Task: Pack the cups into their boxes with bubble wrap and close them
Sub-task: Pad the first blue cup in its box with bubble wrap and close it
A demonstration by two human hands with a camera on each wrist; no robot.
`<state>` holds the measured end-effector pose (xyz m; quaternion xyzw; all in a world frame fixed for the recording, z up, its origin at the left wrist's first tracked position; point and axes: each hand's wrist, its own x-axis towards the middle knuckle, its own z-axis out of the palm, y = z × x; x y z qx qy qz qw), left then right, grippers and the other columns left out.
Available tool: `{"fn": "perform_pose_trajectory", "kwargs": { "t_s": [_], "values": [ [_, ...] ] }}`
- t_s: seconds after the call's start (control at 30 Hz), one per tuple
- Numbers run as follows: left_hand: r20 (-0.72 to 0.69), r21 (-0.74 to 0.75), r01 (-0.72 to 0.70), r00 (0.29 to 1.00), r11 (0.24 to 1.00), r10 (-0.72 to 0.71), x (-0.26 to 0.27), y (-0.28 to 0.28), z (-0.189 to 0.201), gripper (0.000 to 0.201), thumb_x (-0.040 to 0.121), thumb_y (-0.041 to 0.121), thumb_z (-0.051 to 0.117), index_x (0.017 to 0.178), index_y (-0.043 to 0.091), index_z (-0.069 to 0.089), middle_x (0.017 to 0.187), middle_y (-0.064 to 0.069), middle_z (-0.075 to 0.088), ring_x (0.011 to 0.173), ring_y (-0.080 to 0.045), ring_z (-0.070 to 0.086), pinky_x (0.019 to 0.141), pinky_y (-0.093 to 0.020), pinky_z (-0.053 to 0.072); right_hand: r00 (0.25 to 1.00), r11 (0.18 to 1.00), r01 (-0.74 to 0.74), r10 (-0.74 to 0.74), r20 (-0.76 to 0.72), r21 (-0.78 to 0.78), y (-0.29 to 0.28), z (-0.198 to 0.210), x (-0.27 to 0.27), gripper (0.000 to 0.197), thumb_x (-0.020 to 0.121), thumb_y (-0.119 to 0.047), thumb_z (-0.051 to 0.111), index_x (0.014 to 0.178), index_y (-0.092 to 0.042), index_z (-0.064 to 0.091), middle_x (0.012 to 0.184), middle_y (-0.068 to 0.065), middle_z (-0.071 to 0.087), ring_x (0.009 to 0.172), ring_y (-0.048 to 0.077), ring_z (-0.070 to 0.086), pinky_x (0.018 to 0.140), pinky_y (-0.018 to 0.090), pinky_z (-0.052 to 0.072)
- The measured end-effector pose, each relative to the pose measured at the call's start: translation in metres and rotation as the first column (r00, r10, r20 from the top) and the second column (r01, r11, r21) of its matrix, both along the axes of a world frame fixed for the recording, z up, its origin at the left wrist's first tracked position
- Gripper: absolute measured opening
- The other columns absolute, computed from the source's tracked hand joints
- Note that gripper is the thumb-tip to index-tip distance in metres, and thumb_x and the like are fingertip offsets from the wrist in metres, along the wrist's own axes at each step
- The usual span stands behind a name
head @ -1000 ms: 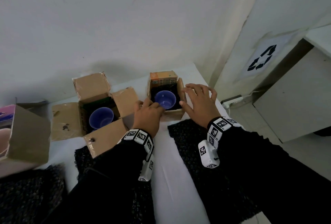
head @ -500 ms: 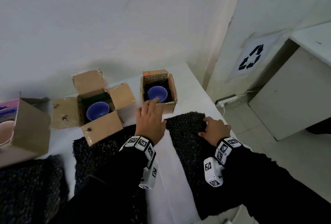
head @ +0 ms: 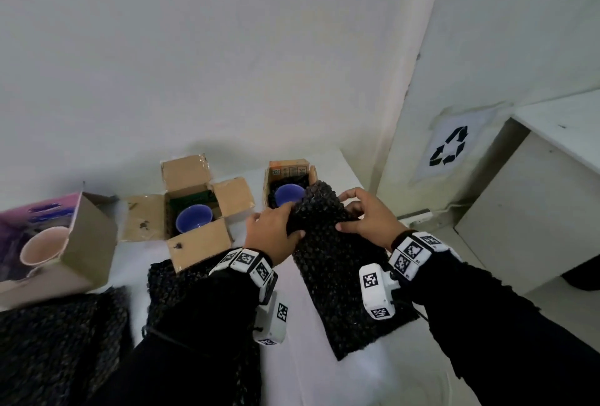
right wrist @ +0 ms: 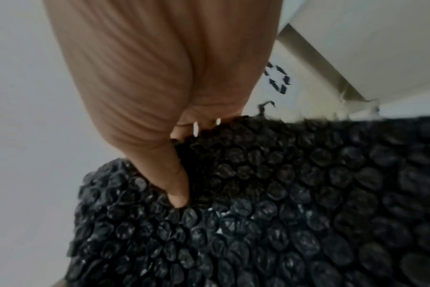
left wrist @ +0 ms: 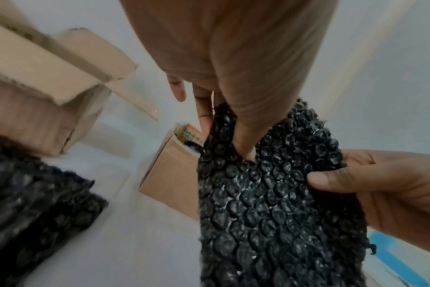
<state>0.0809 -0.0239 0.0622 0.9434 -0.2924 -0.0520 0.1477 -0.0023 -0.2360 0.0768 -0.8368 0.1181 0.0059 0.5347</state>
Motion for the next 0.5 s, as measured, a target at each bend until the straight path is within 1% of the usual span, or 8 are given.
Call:
{"fn": "perform_pose_trajectory", "kwargs": {
  "t_s": [0.03, 0.1, 0.13, 0.2, 0.3, 0.37, 0.43, 0.5],
  "values": [
    [0.033, 0.005, 0.006, 0.999, 1.0, -0.006, 0.003, 0.003, 0.006, 0.049, 0.087, 0.047, 0.058, 0.13, 0.027, 0.048, 0.117, -0.001, 0.06, 0.113, -0.024, 0.053, 0.094, -0.039, 0.034, 1.0, 0.992, 0.007, -0.008, -0.009, -0.124, 0.0, 0.009, 0.007, 0.047, 0.07, -0.008, 0.082, 0.108, -0.023, 0.057, 0.084, 0.0, 0.065, 0.074, 0.013, 0.06, 0.072, 0.026, 0.045],
    [0.058, -0.026, 0.011, 0.998, 1.0, -0.009, 0.01, 0.007, 0.021, 0.039, 0.085, 0.045, 0.063, 0.116, 0.022, 0.059, 0.107, -0.005, 0.06, 0.104, -0.026, 0.056, 0.087, -0.038, 0.043, 0.999, 0.916, 0.001, -0.017, -0.037, -0.402, 0.002, 0.028, 0.021, 0.045, 0.067, -0.017, 0.083, 0.106, -0.023, 0.062, 0.091, -0.001, 0.066, 0.084, 0.018, 0.062, 0.075, 0.028, 0.047],
    [0.035, -0.066, -0.005, 0.999, 0.998, 0.007, 0.014, 0.007, 0.027, 0.036, 0.084, 0.043, 0.066, 0.112, 0.02, 0.061, 0.104, -0.007, 0.061, 0.1, -0.027, 0.057, 0.084, -0.038, 0.046, 0.999, 0.87, 0.002, -0.027, -0.044, -0.493, 0.003, 0.035, 0.027, 0.038, 0.066, -0.02, 0.082, 0.1, -0.024, 0.065, 0.093, 0.001, 0.067, 0.089, 0.021, 0.063, 0.076, 0.03, 0.049],
    [0.001, -0.144, -0.082, 0.997, 0.986, 0.083, 0.027, 0.011, 0.048, 0.029, 0.083, 0.037, 0.067, 0.104, 0.017, 0.062, 0.099, -0.009, 0.066, 0.093, -0.028, 0.061, 0.081, -0.037, 0.049, 0.998, 0.815, 0.046, -0.058, -0.003, -0.577, 0.009, 0.056, 0.04, 0.024, 0.069, -0.024, 0.079, 0.087, -0.025, 0.063, 0.093, 0.004, 0.067, 0.091, 0.026, 0.063, 0.074, 0.032, 0.049],
    [-0.012, -0.272, -0.158, 0.987, 0.949, 0.161, 0.048, 0.016, 0.078, 0.02, 0.081, 0.029, 0.068, 0.092, 0.016, 0.057, 0.086, -0.009, 0.068, 0.077, -0.029, 0.064, 0.073, -0.038, 0.053, 0.988, 0.76, 0.152, -0.096, 0.122, -0.632, 0.018, 0.086, 0.062, 0.018, 0.077, -0.026, 0.072, 0.092, -0.02, 0.065, 0.094, 0.007, 0.068, 0.091, 0.03, 0.063, 0.072, 0.033, 0.048],
    [0.021, -0.389, -0.173, 0.98, 0.905, 0.196, 0.058, 0.016, 0.099, 0.017, 0.079, 0.017, 0.067, 0.086, 0.016, 0.052, 0.079, -0.007, 0.065, 0.069, -0.025, 0.058, 0.064, -0.031, 0.046, 0.973, 0.759, 0.206, -0.089, 0.215, -0.618, 0.022, 0.101, 0.078, 0.018, 0.081, -0.023, 0.066, 0.097, -0.015, 0.064, 0.096, 0.011, 0.068, 0.091, 0.033, 0.062, 0.072, 0.034, 0.047],
    [0.078, -0.504, -0.145, 0.974, 0.852, 0.212, 0.064, 0.015, 0.12, 0.018, 0.076, 0.006, 0.063, 0.083, 0.018, 0.052, 0.074, -0.003, 0.061, 0.069, -0.025, 0.055, 0.059, -0.029, 0.038, 0.945, 0.793, 0.262, -0.096, 0.313, -0.55, 0.024, 0.112, 0.091, 0.018, 0.082, -0.019, 0.063, 0.099, -0.011, 0.062, 0.098, 0.014, 0.065, 0.093, 0.035, 0.06, 0.072, 0.035, 0.043],
    [0.137, -0.636, -0.057, 0.973, 0.769, 0.186, 0.07, 0.014, 0.134, 0.024, 0.071, 0.001, 0.059, 0.084, 0.02, 0.053, 0.08, 0.0, 0.064, 0.076, -0.023, 0.06, 0.062, -0.032, 0.045, 0.892, 0.832, 0.335, -0.129, 0.433, -0.443, 0.026, 0.119, 0.1, 0.022, 0.08, -0.013, 0.063, 0.101, -0.009, 0.059, 0.101, 0.014, 0.061, 0.092, 0.034, 0.058, 0.074, 0.035, 0.044]
  ]
}}
